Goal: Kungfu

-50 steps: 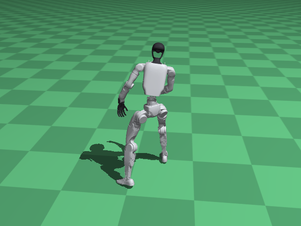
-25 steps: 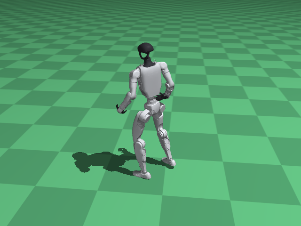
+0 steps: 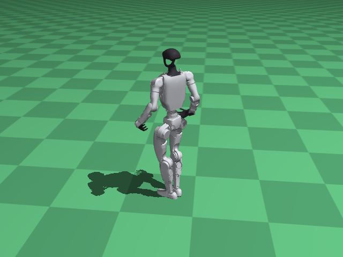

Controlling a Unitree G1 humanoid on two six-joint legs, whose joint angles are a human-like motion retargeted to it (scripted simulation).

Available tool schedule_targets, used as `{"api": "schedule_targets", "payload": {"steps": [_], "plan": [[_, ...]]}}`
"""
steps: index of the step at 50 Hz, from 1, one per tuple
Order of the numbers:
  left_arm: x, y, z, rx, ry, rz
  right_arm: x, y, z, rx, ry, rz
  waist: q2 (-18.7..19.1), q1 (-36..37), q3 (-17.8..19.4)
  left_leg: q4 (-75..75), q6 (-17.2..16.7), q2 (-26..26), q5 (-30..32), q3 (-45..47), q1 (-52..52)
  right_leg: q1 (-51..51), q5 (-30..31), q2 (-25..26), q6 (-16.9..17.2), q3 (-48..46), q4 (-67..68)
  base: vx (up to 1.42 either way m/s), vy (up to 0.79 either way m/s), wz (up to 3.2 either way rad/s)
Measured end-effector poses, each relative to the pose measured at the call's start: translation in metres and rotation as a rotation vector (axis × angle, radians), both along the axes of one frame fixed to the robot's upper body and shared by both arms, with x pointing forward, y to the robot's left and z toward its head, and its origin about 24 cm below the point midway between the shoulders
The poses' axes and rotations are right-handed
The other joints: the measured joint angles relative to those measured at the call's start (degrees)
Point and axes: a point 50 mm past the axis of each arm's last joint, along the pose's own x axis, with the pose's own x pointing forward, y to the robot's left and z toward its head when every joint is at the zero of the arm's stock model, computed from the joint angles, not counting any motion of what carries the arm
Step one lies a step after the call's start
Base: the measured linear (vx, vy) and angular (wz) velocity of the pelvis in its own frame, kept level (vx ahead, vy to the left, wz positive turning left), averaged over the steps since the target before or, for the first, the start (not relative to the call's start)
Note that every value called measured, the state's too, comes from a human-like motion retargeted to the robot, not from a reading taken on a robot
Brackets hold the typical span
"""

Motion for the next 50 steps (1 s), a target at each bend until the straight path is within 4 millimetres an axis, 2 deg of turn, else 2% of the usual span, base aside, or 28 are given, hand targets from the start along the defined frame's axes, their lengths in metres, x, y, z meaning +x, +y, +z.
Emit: {"api": "schedule_targets", "payload": {"steps": [5, 7, 9, 10, 13, 15, 18, 20, 22, 25, 28, 30, 32, 35, 37, 40, 41, 42, 43, 45, 47, 48, 50], "plan": [[0.039, 0.031, 0.004, 0.505, -0.006, -0.344, 0.020, -0.041, 0.000, -0.590, -0.031, 0.144, -1.1, 5.1, 3.8, -0.5, 0.8, 0.4, 0.3, 3.7, -0.6, -1.6, 3.3, -0.8, 5.5, 0.4, 1.0, -0.36, -0.05, -0.60], [0.041, 0.032, -0.001, 0.681, 0.000, -0.425, 0.025, -0.047, 0.002, -0.756, -0.073, 0.309, -0.9, 3.9, 5.0, -0.1, 0.7, 0.9, 0.3, 4.1, -1.5, -2.4, 2.7, -0.7, 7.7, 1.5, 1.2, -0.34, -0.08, -0.34], [0.034, 0.026, -0.011, 0.796, 0.019, -0.483, 0.025, -0.048, 0.002, -0.846, -0.097, 0.497, -0.3, 2.5, 5.7, 0.0, 0.7, 1.6, 0.2, 4.7, -1.9, -2.9, 0.4, -0.5, 9.7, 2.7, 1.5, -0.26, -0.06, -0.47], [0.029, 0.022, -0.016, 0.835, 0.034, -0.506, 0.024, -0.047, 0.001, -0.868, -0.101, 0.588, 0.0, 1.8, 6.1, 0.0, 0.8, 1.9, 0.2, 5.1, -1.9, -3.0, -1.0, -0.5, 10.6, 3.4, 1.6, -0.25, -0.06, -0.67], [0.011, 0.001, -0.033, 0.889, 0.097, -0.554, 0.022, -0.037, -0.001, -0.826, -0.121, 0.792, 0.8, 0.5, 7.0, -0.2, 0.6, 3.4, 0.3, 6.5, -2.1, -2.3, -0.9, -1.7, 7.4, 1.1, 1.7, -0.30, -0.14, -0.77], [0.001, -0.017, -0.043, 0.885, 0.122, -0.588, 0.020, -0.032, -0.003, -0.827, -0.120, 0.864, 1.2, -0.2, 7.3, -0.3, 0.1, 4.5, 0.2, 7.5, -2.3, -1.2, 0.4, -4.1, 4.7, -3.3, 1.6, -0.29, -0.23, -0.79], [-0.010, -0.039, -0.054, 0.887, 0.160, -0.615, 0.023, -0.034, 0.000, -0.908, -0.144, 0.866, 1.4, 0.6, 6.7, -0.2, -0.9, 5.7, -0.2, 9.3, -2.4, -0.6, 3.6, -6.9, 4.1, -3.0, 2.0, -0.24, -0.35, -1.01], [-0.021, -0.049, -0.060, 0.973, 0.223, -0.567, 0.022, -0.034, 0.002, -0.928, -0.155, 0.856, 1.6, 2.9, 6.1, -0.7, -1.6, 6.9, -0.1, 12.2, -2.0, -0.7, 6.9, -9.1, 3.7, -0.9, 2.2, -0.19, -0.35, -1.53], [-0.024, -0.061, -0.063, 1.015, 0.212, -0.510, 0.018, -0.037, 0.003, -0.910, -0.143, 0.856, 2.4, 3.7, 5.6, -1.0, -2.1, 8.1, 0.2, 13.9, -1.5, -0.1, 7.6, -11.4, 2.9, -1.8, 1.3, -0.25, -0.39, -1.26], [-0.030, -0.067, -0.064, 0.976, 0.235, -0.430, 0.020, -0.048, 0.007, -0.902, -0.151, 0.889, 3.0, 3.3, 5.6, -1.1, -3.4, 10.2, 0.7, 16.1, -0.6, 1.2, 9.0, -15.1, 1.6, -6.0, -1.1, -0.27, -0.40, -0.99], [-0.044, -0.058, -0.065, 0.928, 0.329, -0.384, 0.027, -0.064, 0.013, -0.880, -0.157, 0.955, 3.2, 2.1, 5.4, -0.2, -4.6, 12.5, 1.5, 18.4, -0.3, 2.4, 11.4, -18.2, 1.7, -13.5, -3.3, -0.34, -0.60, -0.96], [-0.055, -0.047, -0.064, 0.909, 0.385, -0.374, 0.032, -0.074, 0.015, -0.844, -0.133, 0.984, 2.9, 1.4, 5.1, 0.1, -5.2, 13.6, 2.4, 20.1, 0.2, 2.9, 13.6, -19.7, 4.1, -17.6, -4.6, -0.29, -0.59, -1.04], [-0.068, -0.033, -0.061, 0.902, 0.439, -0.387, 0.040, -0.078, 0.014, -0.809, -0.104, 0.985, 2.6, 0.4, 4.8, 0.5, -5.6, 15.1, 4.0, 21.6, 0.8, 3.2, 10.0, -18.7, 5.7, -18.6, -5.5, -0.30, -0.71, -0.95], [-0.091, -0.011, -0.055, 0.926, 0.548, -0.424, 0.053, -0.076, 0.005, -0.779, -0.059, 0.946, 2.7, -0.8, 4.3, 1.5, -5.4, 18.3, 8.9, 23.1, 1.6, 1.6, 5.1, -14.0, 1.5, -13.4, -4.3, -0.24, -0.81, -0.76], [-0.103, -0.006, -0.054, 0.952, 0.637, -0.429, 0.056, -0.074, -0.005, -0.806, 0.001, 0.892, 2.9, -0.7, 3.6, 3.6, -4.5, 21.5, 14.9, 24.1, 0.7, -0.3, 3.1, -12.5, 1.8, -10.2, -2.2, -0.29, -0.90, -0.65], [-0.113, -0.009, -0.054, 0.945, 0.706, -0.326, 0.064, -0.067, -0.019, -0.893, 0.085, 0.850, 1.7, -2.5, 3.6, 10.1, 1.0, 24.9, 24.2, 22.3, -2.3, -0.1, 1.0, -11.5, 0.2, -10.7, -1.7, -0.22, -0.70, -0.56], [-0.112, -0.009, -0.054, 0.931, 0.707, -0.285, 0.064, -0.061, -0.024, -0.928, 0.120, 0.837, 1.0, -3.4, 3.7, 14.4, 5.0, 25.2, 25.1, 20.5, -4.4, 0.3, 0.7, -11.3, -0.5, -10.3, -2.0, -0.12, -0.64, -0.52], [-0.112, -0.009, -0.054, 0.919, 0.707, -0.253, 0.063, -0.055, -0.030, -0.958, 0.159, 0.821, 0.5, -3.6, 3.8, 18.0, 6.8, 25.3, 25.3, 18.6, -6.2, 0.5, 0.4, -10.8, -1.2, -9.6, -2.3, -0.08, -0.62, -0.85], [-0.110, -0.009, -0.054, 0.914, 0.709, -0.237, 0.058, -0.047, -0.037, -0.978, 0.210, 0.793, 0.5, -2.8, 3.7, 20.3, 4.5, 25.0, 23.9, 16.7, -7.4, 0.4, 0.2, -9.7, -2.0, -8.4, -2.6, -0.02, -0.53, -1.18], [-0.106, -0.015, -0.057, 0.924, 0.704, -0.232, 0.045, -0.034, -0.047, -0.984, 0.340, 0.687, 0.6, 0.4, 3.2, 24.5, -3.0, 22.3, 21.0, 9.7, -10.5, 0.4, 0.1, -7.9, -3.0, -6.4, -3.3, 0.04, -0.50, -1.52], [-0.101, -0.025, -0.060, 0.949, 0.686, -0.222, 0.036, -0.025, -0.053, -0.930, 0.431, 0.542, -0.3, 4.4, 2.6, 27.3, -8.6, 16.9, 17.8, 3.6, -13.5, 0.8, 0.3, -7.2, -3.6, -3.9, -4.0, 0.11, -0.42, -1.78], [-0.099, -0.030, -0.061, 0.962, 0.676, -0.214, 0.031, -0.023, -0.054, -0.887, 0.452, 0.483, -0.9, 6.4, 2.6, 27.4, -9.8, 14.4, 16.0, 2.9, -14.0, 1.1, 0.3, -6.9, -3.9, -2.3, -4.3, 0.17, -0.47, -1.70], [-0.093, -0.039, -0.063, 0.982, 0.651, -0.199, 0.023, -0.019, -0.055, -0.789, 0.468, 0.410, -1.4, 8.5, 2.8, 27.0, -9.7, 10.8, 13.5, 2.5, -15.7, 2.1, 0.3, -5.9, -4.3, -0.6, -5.2, 0.19, -0.44, -1.19]]}}
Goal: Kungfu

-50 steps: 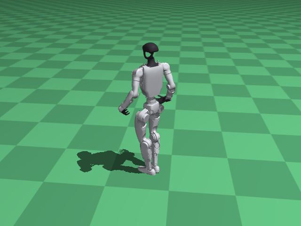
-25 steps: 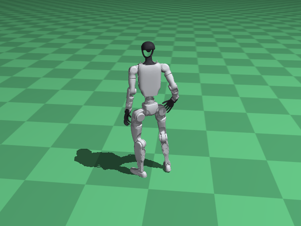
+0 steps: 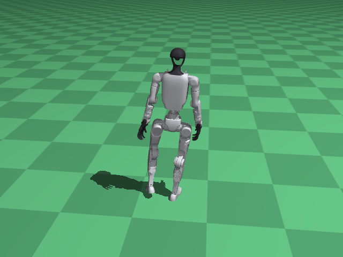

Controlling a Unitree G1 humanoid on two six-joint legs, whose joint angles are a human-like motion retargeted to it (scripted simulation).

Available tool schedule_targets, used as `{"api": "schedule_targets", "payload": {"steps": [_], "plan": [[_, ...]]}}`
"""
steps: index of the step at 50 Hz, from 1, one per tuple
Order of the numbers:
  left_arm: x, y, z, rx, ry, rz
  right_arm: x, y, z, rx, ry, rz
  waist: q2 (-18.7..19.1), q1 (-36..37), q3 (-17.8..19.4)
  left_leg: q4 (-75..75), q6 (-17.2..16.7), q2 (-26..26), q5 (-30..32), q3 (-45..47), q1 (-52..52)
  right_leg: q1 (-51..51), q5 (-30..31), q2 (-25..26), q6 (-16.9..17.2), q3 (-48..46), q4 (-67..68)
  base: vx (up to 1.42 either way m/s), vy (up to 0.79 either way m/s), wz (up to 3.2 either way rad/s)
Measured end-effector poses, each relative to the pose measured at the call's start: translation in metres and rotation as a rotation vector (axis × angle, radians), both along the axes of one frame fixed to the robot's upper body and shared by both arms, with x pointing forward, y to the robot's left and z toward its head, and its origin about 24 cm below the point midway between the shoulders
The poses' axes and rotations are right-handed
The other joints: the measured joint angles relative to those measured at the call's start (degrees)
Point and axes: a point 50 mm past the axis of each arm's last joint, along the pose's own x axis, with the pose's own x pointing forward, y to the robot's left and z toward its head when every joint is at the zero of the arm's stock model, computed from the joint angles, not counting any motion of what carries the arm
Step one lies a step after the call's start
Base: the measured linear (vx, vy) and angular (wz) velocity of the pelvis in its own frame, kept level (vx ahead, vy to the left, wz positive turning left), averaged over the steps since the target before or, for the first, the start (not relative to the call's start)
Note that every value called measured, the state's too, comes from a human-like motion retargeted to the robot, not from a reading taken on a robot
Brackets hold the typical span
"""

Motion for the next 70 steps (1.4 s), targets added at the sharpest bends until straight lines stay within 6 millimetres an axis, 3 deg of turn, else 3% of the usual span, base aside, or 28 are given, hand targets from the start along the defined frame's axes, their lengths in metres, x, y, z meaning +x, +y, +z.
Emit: {"api": "schedule_targets", "payload": {"steps": [5, 8, 15, 18, 20, 23, 25, 28, 31, 36, 39, 42, 43, 45, 47, 49, 52, 53, 57, 60, 62, 65, 68, 70], "plan": [[-0.001, -0.023, -0.004, -0.013, 0.001, -0.038, -0.025, 0.013, -0.003, 0.146, 0.058, -0.007, 0.9, 0.3, 0.3, -6.5, 5.2, -7.7, -4.9, -2.2, -5.0, 2.7, -0.9, 3.5, -0.6, 0.0, -2.1, 0.21, -0.37, -0.47], [-0.009, -0.031, -0.005, -0.083, 0.034, -0.052, -0.035, 0.018, -0.005, 0.110, 0.091, 0.038, 1.0, 2.5, 0.8, -11.7, 7.7, -11.5, -5.9, 0.2, -7.2, 4.2, -1.5, 5.6, -0.9, 2.0, -2.6, 0.29, -0.42, -0.98], [-0.052, -0.030, 0.001, -0.169, 0.179, -0.017, -0.066, 0.031, -0.009, 0.010, 0.166, 0.024, 1.3, 6.2, 0.7, -21.2, 5.4, -14.3, -11.3, 15.5, -7.1, 7.6, -2.1, 11.3, 0.6, 4.5, -1.8, 0.37, -0.45, -0.73], [-0.070, -0.025, 0.006, -0.173, 0.224, 0.052, -0.081, 0.039, -0.009, 0.041, 0.209, 0.043, -1.9, 7.5, -0.5, -20.5, 17.6, -16.5, -9.2, 15.2, -6.2, 8.2, 0.6, 10.8, 4.4, 6.7, -0.3, 0.48, -0.52, -0.71], [-0.086, -0.019, 0.011, -0.158, 0.258, 0.114, -0.093, 0.045, -0.009, 0.068, 0.251, 0.081, -4.1, 9.0, -1.7, -20.6, 20.2, -17.4, -11.8, 12.4, -5.5, 8.4, 4.3, 10.9, 8.3, 9.6, 1.4, 0.62, -0.55, -1.02], [-0.104, -0.008, 0.020, -0.139, 0.322, 0.221, -0.108, 0.050, -0.009, 0.086, 0.332, 0.173, -6.6, 7.2, -4.5, -17.6, 15.0, -15.9, -12.2, 7.3, -7.2, 6.4, 15.2, 12.4, 18.8, 11.4, 6.1, 0.59, -0.74, -0.57], [-0.099, 0.003, 0.022, -0.132, 0.336, 0.261, -0.105, 0.045, -0.009, 0.073, 0.333, 0.219, -5.8, 4.7, -5.3, -14.9, 10.7, -9.9, -13.0, 7.2, -8.1, 1.5, 21.6, 16.1, 20.0, 2.3, 11.7, 0.06, -1.35, -0.09], [-0.075, 0.016, 0.018, -0.095, 0.297, 0.241, -0.100, 0.027, -0.007, 0.048, 0.293, 0.253, -1.6, 4.1, -6.5, -15.9, 7.8, -4.6, -13.8, 6.7, -4.9, -4.6, 23.6, 17.5, 20.0, -10.2, 22.0, 0.14, -0.72, -0.13], [-0.039, 0.022, 0.011, -0.096, 0.201, 0.176, -0.101, 0.021, -0.007, 0.029, 0.306, 0.261, 1.2, 5.5, -7.6, -18.1, 8.7, -2.9, -14.9, 6.1, -2.1, -6.7, 18.4, 11.7, 20.0, -14.0, 27.9, 0.81, 0.19, 0.06], [0.059, 0.020, 0.004, -0.165, -0.109, -0.069, -0.101, 0.010, -0.007, -0.042, 0.315, 0.095, 4.3, 0.2, -4.3, -23.0, 11.0, -6.9, -15.7, -0.6, 8.8, -5.2, 10.3, -1.1, 18.9, -13.4, 26.6, 0.52, 0.18, 1.98], [0.122, 0.021, 0.016, -0.197, -0.312, -0.246, -0.094, 0.006, -0.006, -0.034, 0.271, -0.016, 4.6, -3.8, -2.8, -22.2, 10.5, -7.4, -15.5, -4.7, 9.8, -6.7, 8.7, -5.3, 15.4, -8.6, 18.8, 0.20, -0.33, 2.11], [0.172, 0.019, 0.035, -0.233, -0.445, -0.437, -0.093, 0.008, -0.006, -0.004, 0.234, -0.091, 3.4, -6.3, -1.9, -20.9, 10.0, -8.7, -15.6, -8.8, 10.4, -6.5, 10.5, -9.2, 12.0, -1.3, 9.2, 0.19, -0.44, 1.99], [0.185, 0.019, 0.041, -0.242, -0.470, -0.499, -0.093, 0.011, -0.006, 0.004, 0.224, -0.109, 2.6, -6.7, -1.6, -20.5, 9.8, -9.3, -15.7, -10.1, 10.9, -6.4, 12.3, -9.9, 11.4, 2.9, 6.5, 0.17, -0.52, 2.04], [0.206, 0.018, 0.053, -0.247, -0.499, -0.612, -0.094, 0.016, -0.006, 0.011, 0.208, -0.139, 1.1, -8.2, -1.2, -19.5, 9.3, -10.5, -15.7, -13.6, 11.6, -5.0, 17.0, -11.4, 13.8, 9.4, 1.4, 0.13, -0.49, 2.27], [0.218, 0.017, 0.059, -0.228, -0.503, -0.686, -0.097, 0.022, -0.007, 0.007, 0.200, -0.147, 0.2, -9.2, -1.3, -18.5, 8.7, -10.8, -15.4, -17.5, 11.4, -3.2, 16.2, -11.1, 14.2, 11.6, -0.4, 0.07, -0.55, 2.37], [0.220, 0.016, 0.059, -0.200, -0.490, -0.718, -0.100, 0.027, -0.007, -0.012, 0.204, -0.137, 0.3, -9.8, -1.9, -17.1, 7.7, -9.9, -14.6, -21.6, 9.9, -1.7, 11.0, -10.9, 14.3, 6.9, 0.6, 0.03, -0.61, 1.93], [0.205, 0.016, 0.049, -0.165, -0.461, -0.672, -0.100, 0.028, -0.008, -0.072, 0.227, -0.066, -0.3, -4.6, -3.7, -15.6, 7.1, -7.9, -12.2, -20.4, 7.5, -1.6, 7.9, -9.0, 8.0, 1.1, 0.4, -0.06, -0.57, 0.10], [0.197, 0.016, 0.044, -0.161, -0.448, -0.633, -0.099, 0.028, -0.008, -0.085, 0.241, -0.016, -0.5, -3.4, -4.2, -15.1, 6.9, -7.1, -10.8, -20.0, 6.5, -1.8, 7.5, -8.5, 7.6, 1.1, 0.1, -0.16, -0.45, 0.20], [0.143, 0.011, 0.018, -0.148, -0.360, -0.351, -0.085, 0.018, -0.009, -0.052, 0.297, 0.241, -0.4, -3.2, -3.7, -14.1, 5.8, -4.3, -5.2, -16.5, 4.2, -1.4, 6.8, -6.7, 7.3, -0.8, -1.7, -0.22, -0.39, 0.71], [0.088, 0.009, 0.004, -0.113, -0.235, -0.090, -0.072, 0.006, -0.007, -0.022, 0.318, 0.356, -0.4, -4.4, -2.8, -13.6, 4.2, -2.6, -3.5, -8.9, 3.7, -0.6, 6.0, -5.3, 6.3, -2.8, -2.7, -0.19, -0.27, 0.69], [0.049, 0.012, 0.002, -0.082, -0.100, 0.027, -0.065, -0.003, -0.005, -0.025, 0.301, 0.363, -0.2, -4.5, -2.7, -13.3, 2.9, -1.5, -4.7, -1.4, 4.8, -0.9, 5.4, -4.5, 5.6, -3.8, -2.5, -0.19, -0.20, 0.66], [-0.006, 0.010, 0.005, -0.020, 0.109, 0.133, -0.057, -0.012, -0.003, -0.052, 0.248, 0.295, 0.5, -4.8, -2.8, -11.4, -2.2, -3.9, -7.4, -1.1, 6.6, -0.7, 4.4, -3.1, 5.2, -5.7, -2.5, -0.14, -0.12, 0.76], [-0.053, -0.002, 0.010, -0.014, 0.234, 0.207, -0.059, -0.018, -0.002, -0.091, 0.222, 0.175, 0.9, -3.9, -3.2, -12.1, -2.2, -6.2, -9.9, 0.9, 8.5, -0.5, 3.9, -2.2, 5.5, -5.0, -2.6, -0.03, -0.05, 0.36], [-0.078, -0.011, 0.015, -0.044, 0.287, 0.245, -0.064, -0.017, -0.003, -0.097, 0.226, 0.076, 1.4, -3.3, -3.9, -15.9, -0.2, -7.1, -12.4, 3.1, 10.6, -0.6, 3.4, -1.0, 5.4, -4.9, -2.5, 0.02, -0.01, 0.13]]}}
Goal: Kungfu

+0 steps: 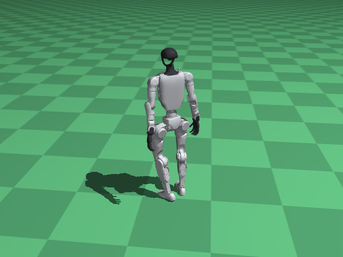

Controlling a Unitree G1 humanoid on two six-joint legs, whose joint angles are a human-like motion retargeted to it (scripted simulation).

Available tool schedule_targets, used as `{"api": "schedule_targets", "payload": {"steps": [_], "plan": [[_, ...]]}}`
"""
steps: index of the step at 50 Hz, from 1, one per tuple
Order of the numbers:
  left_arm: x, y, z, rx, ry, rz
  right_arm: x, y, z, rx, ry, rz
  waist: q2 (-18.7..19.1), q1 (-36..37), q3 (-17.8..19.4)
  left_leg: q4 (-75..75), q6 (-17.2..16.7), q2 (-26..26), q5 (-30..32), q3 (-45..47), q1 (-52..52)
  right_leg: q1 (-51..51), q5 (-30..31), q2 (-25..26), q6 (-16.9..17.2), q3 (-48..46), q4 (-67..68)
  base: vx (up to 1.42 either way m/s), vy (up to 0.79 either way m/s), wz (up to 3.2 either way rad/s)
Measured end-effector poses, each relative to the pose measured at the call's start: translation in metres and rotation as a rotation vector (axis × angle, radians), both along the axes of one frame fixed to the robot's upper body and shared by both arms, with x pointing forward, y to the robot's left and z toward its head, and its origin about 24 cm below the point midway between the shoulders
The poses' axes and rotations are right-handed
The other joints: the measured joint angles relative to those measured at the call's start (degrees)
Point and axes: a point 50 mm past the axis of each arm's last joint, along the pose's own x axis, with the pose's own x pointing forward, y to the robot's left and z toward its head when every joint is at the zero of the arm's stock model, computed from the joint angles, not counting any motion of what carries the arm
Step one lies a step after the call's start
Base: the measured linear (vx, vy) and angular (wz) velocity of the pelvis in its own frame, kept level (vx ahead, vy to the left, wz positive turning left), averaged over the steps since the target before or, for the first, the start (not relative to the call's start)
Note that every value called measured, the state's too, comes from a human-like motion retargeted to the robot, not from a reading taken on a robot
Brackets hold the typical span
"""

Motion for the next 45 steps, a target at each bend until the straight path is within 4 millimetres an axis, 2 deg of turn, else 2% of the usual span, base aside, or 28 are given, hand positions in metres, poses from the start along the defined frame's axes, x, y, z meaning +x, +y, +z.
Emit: {"api": "schedule_targets", "payload": {"steps": [3, 4, 6, 7, 9, 12, 15, 20, 23, 26, 31, 32, 35, 37, 38, 40, 42, 45], "plan": [[-0.027, -0.011, 0.005, -0.049, 0.036, 0.035, -0.009, 0.007, -0.002, 0.016, 0.000, -0.157, 0.0, -1.3, -1.2, -6.8, 7.5, 0.2, -4.3, 8.2, 4.3, 0.2, -1.2, 0.6, -0.3, -1.8, 0.1, 0.07, -0.01, 0.85], [-0.032, -0.012, 0.007, -0.061, 0.043, 0.036, -0.012, 0.010, -0.002, 0.029, -0.006, -0.209, 0.2, -2.9, -1.5, -7.9, 8.0, 0.4, -4.8, 8.1, 4.9, 0.4, -1.6, 0.7, -0.3, -3.8, 0.2, 0.05, 0.02, 1.85], [-0.037, -0.010, 0.009, -0.075, 0.064, 0.029, -0.016, 0.016, -0.003, 0.061, -0.019, -0.300, 0.4, -5.0, -1.6, -8.4, 6.6, 0.3, -4.8, 3.3, 4.3, 0.5, -2.4, 1.2, -0.1, -6.5, 0.7, 0.02, 0.02, 1.42], [-0.037, -0.009, 0.010, -0.077, 0.075, 0.023, -0.018, 0.020, -0.003, 0.078, -0.025, -0.336, 0.2, -4.9, -1.6, -8.2, 6.1, 0.2, -4.8, 1.2, 3.5, 0.3, -2.5, 1.1, 0.2, -6.8, 1.3, 0.00, 0.03, 0.47], [-0.031, -0.004, 0.009, -0.068, 0.085, 0.007, -0.022, 0.029, -0.004, 0.100, -0.036, -0.394, -0.7, -3.9, -1.4, -8.1, 7.2, 0.6, -4.5, 1.5, 2.8, -0.6, -2.3, 0.1, 2.0, -7.5, 3.4, -0.03, 0.01, 0.39], [-0.007, 0.002, 0.002, -0.047, 0.010, -0.001, -0.021, 0.035, -0.005, 0.085, -0.076, -0.430, -1.3, -4.0, 0.1, -9.6, 9.5, 0.8, -4.7, 2.1, 3.4, -3.5, 1.7, -1.7, 7.8, -8.8, 9.1, -0.03, 0.01, 0.59], [0.017, -0.003, -0.007, -0.068, -0.088, 0.011, -0.014, 0.033, -0.005, 0.042, -0.093, -0.383, -0.4, -4.7, 1.7, -10.0, 9.8, 1.7, -4.9, 0.9, 3.5, -7.3, 6.5, -1.5, 11.3, -6.3, 15.3, -0.01, 0.01, 0.08], [0.060, -0.002, -0.016, -0.087, -0.210, -0.089, 0.000, 0.027, -0.004, -0.034, -0.149, -0.281, 1.4, -5.6, 2.1, -11.0, 9.3, 2.9, -4.7, 3.2, 4.4, -10.4, 7.4, -3.7, 11.0, -4.3, 19.2, 0.03, -0.01, -0.17], [0.084, 0.008, -0.016, -0.075, -0.268, -0.211, 0.005, 0.023, -0.003, -0.062, -0.177, -0.254, 1.4, -5.3, 1.8, -11.1, 9.0, 3.0, -4.6, 3.1, 5.2, -9.5, 7.4, -7.8, 8.8, -4.7, 14.5, 0.08, -0.10, 0.11], [0.107, 0.022, -0.014, -0.082, -0.323, -0.308, 0.014, 0.019, -0.002, -0.074, -0.203, -0.233, 0.8, -5.9, 1.5, -10.7, 8.4, 2.8, -4.6, 2.3, 6.1, -7.5, 10.7, -11.6, 8.0, -6.0, 8.0, 0.08, -0.11, 0.25], [0.132, 0.042, -0.007, -0.127, -0.365, -0.368, 0.034, 0.017, 0.000, -0.006, -0.222, -0.165, -1.5, -5.3, 1.0, -10.1, 6.9, 2.2, -5.1, 2.4, 8.5, -6.7, 19.1, -15.9, 11.4, -6.0, -0.4, 0.06, -0.18, -0.22], [0.134, 0.045, -0.006, -0.134, -0.367, -0.362, 0.038, 0.018, 0.000, 0.018, -0.224, -0.140, -1.6, -4.8, 0.9, -10.1, 6.6, 2.4, -5.2, 2.5, 8.9, -7.1, 20.0, -16.3, 11.5, -5.5, -0.8, 0.07, -0.26, -0.61], [0.136, 0.050, -0.004, -0.145, -0.374, -0.303, 0.049, 0.019, 0.002, 0.069, -0.234, -0.041, -1.3, -3.9, 0.8, -10.5, 5.8, 3.9, -5.1, 3.5, 9.8, -8.4, 22.4, -16.8, 9.2, -4.2, -0.3, 0.06, -0.25, -0.44], [0.134, 0.052, -0.004, -0.149, -0.376, -0.244, 0.054, 0.019, 0.003, 0.074, -0.236, 0.033, -1.3, -5.1, 1.2, -10.5, 5.2, 4.5, -4.9, 3.2, 10.5, -7.8, 24.9, -17.2, 9.4, -5.3, -0.2, 0.04, -0.27, 0.16], [0.132, 0.052, -0.004, -0.153, -0.373, -0.215, 0.055, 0.019, 0.003, 0.071, -0.234, 0.068, -1.5, -5.8, 1.4, -10.5, 5.0, 4.6, -4.8, 2.9, 10.8, -7.2, 26.4, -17.4, 10.3, -5.6, -0.2, 0.03, -0.36, 0.35], [0.128, 0.054, -0.003, -0.162, -0.358, -0.165, 0.054, 0.021, 0.003, 0.048, -0.231, 0.128, -2.3, -7.0, 1.6, -10.4, 4.4, 4.7, -4.5, 2.6, 11.4, -6.0, 27.7, -17.6, 14.7, -6.1, -0.3, 0.04, -0.43, 0.35], [0.119, 0.054, -0.003, -0.166, -0.333, -0.135, 0.045, 0.026, 0.000, 0.013, -0.218, 0.161, -2.1, -7.3, 1.7, -10.4, 3.6, 6.3, -4.0, 2.4, 11.8, -4.8, 22.0, -16.4, 11.1, -8.6, 0.0, 0.09, -0.41, 0.24], [0.101, 0.052, -0.004, -0.160, -0.272, -0.125, 0.020, 0.037, -0.004, -0.027, -0.151, 0.161, -2.0, -5.4, -0.5, -10.2, 2.3, 8.7, -2.6, 2.9, 11.0, -4.7, 16.3, -14.0, 6.6, -11.1, 0.0, 0.14, -0.58, -0.01]]}}
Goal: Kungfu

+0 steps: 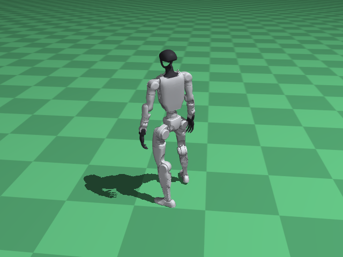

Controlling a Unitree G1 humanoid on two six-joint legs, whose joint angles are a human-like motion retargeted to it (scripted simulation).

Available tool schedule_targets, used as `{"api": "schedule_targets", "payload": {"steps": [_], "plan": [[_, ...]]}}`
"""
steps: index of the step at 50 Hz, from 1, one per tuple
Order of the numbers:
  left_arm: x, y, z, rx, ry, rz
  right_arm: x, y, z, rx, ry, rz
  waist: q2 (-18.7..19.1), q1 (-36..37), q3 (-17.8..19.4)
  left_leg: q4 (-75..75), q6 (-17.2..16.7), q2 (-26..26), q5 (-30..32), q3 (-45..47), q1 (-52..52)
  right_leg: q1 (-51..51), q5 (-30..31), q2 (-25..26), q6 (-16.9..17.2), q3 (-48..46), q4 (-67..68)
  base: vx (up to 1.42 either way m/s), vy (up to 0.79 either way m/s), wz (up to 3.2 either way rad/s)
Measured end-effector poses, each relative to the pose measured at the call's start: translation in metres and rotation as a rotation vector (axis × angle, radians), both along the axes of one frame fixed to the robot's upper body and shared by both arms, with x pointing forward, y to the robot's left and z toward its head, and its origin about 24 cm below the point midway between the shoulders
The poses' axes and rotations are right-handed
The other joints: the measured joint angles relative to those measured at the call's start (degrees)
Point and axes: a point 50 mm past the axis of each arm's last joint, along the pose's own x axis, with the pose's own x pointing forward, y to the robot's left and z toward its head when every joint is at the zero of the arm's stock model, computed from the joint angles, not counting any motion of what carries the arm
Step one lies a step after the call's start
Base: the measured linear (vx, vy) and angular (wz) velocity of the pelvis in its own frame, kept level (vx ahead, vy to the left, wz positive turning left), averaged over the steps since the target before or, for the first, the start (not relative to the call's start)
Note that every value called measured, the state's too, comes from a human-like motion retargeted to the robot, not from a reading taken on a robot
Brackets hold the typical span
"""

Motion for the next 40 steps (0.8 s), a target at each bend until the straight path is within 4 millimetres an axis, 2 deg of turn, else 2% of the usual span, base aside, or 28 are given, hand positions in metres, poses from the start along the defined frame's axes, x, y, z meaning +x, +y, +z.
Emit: {"api": "schedule_targets", "payload": {"steps": [3, 6, 8, 9, 12, 15, 17, 20, 23, 25, 27, 28, 32, 34, 36, 40], "plan": [[-0.015, -0.017, -0.005, 0.024, 0.060, 0.013, -0.026, 0.008, -0.002, 0.024, 0.108, -0.035, -0.1, 3.8, -1.6, 0.3, -1.3, 1.8, 3.2, 2.0, -1.0, -1.9, -2.3, 1.6, -1.3, 1.5, 1.1, 0.04, -0.36, -0.37], [-0.014, -0.042, -0.012, 0.044, 0.040, 0.026, -0.028, 0.004, -0.002, 0.052, 0.142, -0.080, 0.3, 5.6, -0.3, 0.7, -2.2, 2.6, 5.9, 4.7, -0.8, -2.4, -3.9, 2.7, -1.9, 3.3, 2.0, -0.07, -0.07, -0.37], [-0.008, -0.058, -0.015, 0.074, -0.033, -0.036, -0.027, -0.003, -0.002, 0.072, 0.148, -0.157, 1.5, 0.7, 1.5, 2.5, -2.0, 3.5, 7.7, 0.6, -3.5, 0.3, -3.5, 2.6, -1.5, -1.4, 0.4, -0.05, 0.02, 1.43], [-0.005, -0.060, -0.015, 0.143, -0.059, -0.100, -0.027, -0.005, -0.002, 0.083, 0.148, -0.202, 1.8, 0.1, 1.9, 2.8, -2.0, 3.6, 8.1, 0.0, -4.0, 0.7, -3.5, 2.6, -1.3, -2.0, 0.0, -0.03, 0.04, 0.86], [0.014, -0.045, -0.010, 0.376, -0.147, -0.361, -0.029, -0.010, -0.001, 0.124, 0.132, -0.351, 2.0, 1.2, 1.9, 2.9, -2.4, 3.5, 7.5, -1.6, -4.8, 0.3, -3.7, 2.2, -0.8, -2.8, 0.0, -0.05, 0.08, 0.33], [0.047, -0.028, -0.003, 0.404, -0.280, -0.646, -0.031, -0.016, 0.001, 0.168, 0.098, -0.483, 1.0, 3.1, 2.5, 4.4, -1.8, 2.6, 4.8, -3.2, -6.4, 0.4, -3.1, 0.7, 0.3, -4.4, -0.1, -0.11, 0.17, 0.42], [0.066, -0.019, 0.002, 0.374, -0.325, -0.770, -0.030, -0.021, 0.002, 0.178, 0.078, -0.528, 0.6, 3.3, 3.1, 5.9, -0.8, 1.8, 2.4, -4.1, -7.7, 0.8, -2.1, -0.7, 1.2, -6.1, -0.2, -0.09, 0.27, 0.49], [0.087, -0.014, 0.007, 0.340, -0.357, -0.826, -0.027, -0.031, 0.004, 0.156, 0.046, -0.537, 0.4, 2.7, 3.9, 7.9, 0.6, 0.0, -0.4, -5.9, -9.5, 1.2, 0.9, -3.3, 3.8, -8.4, 0.1, -0.05, 0.41, 0.52], [0.100, -0.015, 0.008, 0.305, -0.370, -0.749, -0.017, -0.039, 0.006, 0.108, 0.010, -0.492, -0.1, 2.2, 5.7, 9.5, 2.0, -2.1, -2.2, -5.9, -10.4, 1.4, 7.2, -6.4, 7.4, -8.5, -0.1, -0.09, 0.55, 0.11], [0.104, -0.015, 0.008, 0.274, -0.370, -0.652, -0.009, -0.041, 0.007, 0.075, -0.009, -0.447, -0.1, 3.2, 6.0, 9.9, 2.3, -1.8, -3.1, -3.7, -11.2, -0.8, 12.9, -5.8, 8.0, -5.8, -1.7, -0.14, 0.44, -0.58], [0.096, -0.016, 0.005, 0.225, -0.345, -0.537, -0.007, -0.041, 0.007, 0.044, -0.020, -0.388, 0.1, 2.0, 5.8, 9.5, 3.5, -3.3, -3.5, -4.3, -11.2, -0.7, 13.7, -6.4, 7.8, -4.6, -1.7, -0.01, 0.49, -0.02], [0.088, -0.017, 0.003, 0.196, -0.325, -0.475, -0.008, -0.040, 0.007, 0.031, -0.021, -0.353, 0.3, 0.7, 5.8, 8.6, 4.3, -4.4, -3.3, -4.7, -10.4, 0.0, 11.4, -6.8, 7.0, -2.5, -0.6, 0.08, 0.47, 0.32], [0.047, -0.012, -0.002, 0.136, -0.225, -0.253, -0.010, -0.029, 0.004, 0.020, 0.005, -0.258, 3.4, -1.4, 4.3, 5.1, 5.9, -3.3, -1.5, -4.0, -10.7, -2.8, -6.6, 1.4, -0.8, 9.2, 8.0, -0.04, 0.37, -0.11], [0.025, -0.010, -0.003, 0.125, -0.167, -0.160, -0.013, -0.023, 0.003, 0.029, 0.016, -0.235, 3.9, -1.2, 3.7, 2.8, 6.5, -3.7, -1.0, -2.3, -9.9, -3.4, -12.0, 5.4, -1.2, 11.3, 11.6, -0.08, 0.21, -0.35], [0.009, -0.008, -0.003, 0.119, -0.121, -0.090, -0.016, -0.018, 0.002, 0.039, 0.019, -0.226, 4.3, -1.3, 3.4, 1.6, 6.5, -4.1, -0.8, -2.1, -9.6, -2.6, -14.5, 8.1, -1.3, 11.0, 13.5, -0.06, 0.16, -0.19], [-0.017, -0.011, -0.003, 0.109, -0.057, 0.078, -0.025, -0.008, 0.001, 0.074, 0.040, -0.228, 2.8, 0.3, 1.8, -0.1, 6.5, -6.4, -0.3, -0.1, -9.0, 0.7, -15.3, 11.3, 0.3, 10.0, 12.2, 0.02, 0.07, -0.41]]}}
